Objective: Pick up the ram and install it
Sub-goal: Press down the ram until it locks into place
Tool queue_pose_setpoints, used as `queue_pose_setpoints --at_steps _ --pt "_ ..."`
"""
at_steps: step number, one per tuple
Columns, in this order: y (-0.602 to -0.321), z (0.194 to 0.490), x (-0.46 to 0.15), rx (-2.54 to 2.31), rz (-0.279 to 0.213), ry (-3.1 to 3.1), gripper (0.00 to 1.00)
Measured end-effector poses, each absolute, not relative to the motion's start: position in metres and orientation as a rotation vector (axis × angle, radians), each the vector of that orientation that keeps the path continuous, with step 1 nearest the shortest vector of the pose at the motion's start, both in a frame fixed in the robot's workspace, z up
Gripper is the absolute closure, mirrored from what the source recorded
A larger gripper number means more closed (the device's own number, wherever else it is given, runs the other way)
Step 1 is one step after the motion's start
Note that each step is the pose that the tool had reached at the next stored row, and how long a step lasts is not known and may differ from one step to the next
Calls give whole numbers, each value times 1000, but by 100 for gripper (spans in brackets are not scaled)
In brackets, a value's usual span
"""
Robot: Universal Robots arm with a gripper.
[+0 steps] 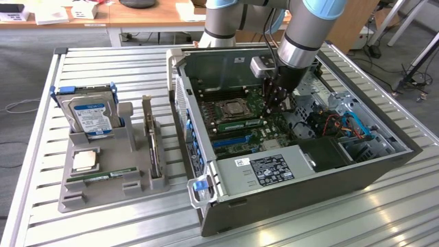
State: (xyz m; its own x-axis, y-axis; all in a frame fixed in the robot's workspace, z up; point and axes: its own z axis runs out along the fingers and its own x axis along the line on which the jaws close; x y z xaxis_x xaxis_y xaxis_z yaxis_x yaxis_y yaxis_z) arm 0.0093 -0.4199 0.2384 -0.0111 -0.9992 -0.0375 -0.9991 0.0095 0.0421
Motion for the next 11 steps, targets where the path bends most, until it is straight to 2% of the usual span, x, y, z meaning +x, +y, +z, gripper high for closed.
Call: queue_pose_setpoints --at_steps 11 --pt "-417 238 9 2208 -90 -2230 89"
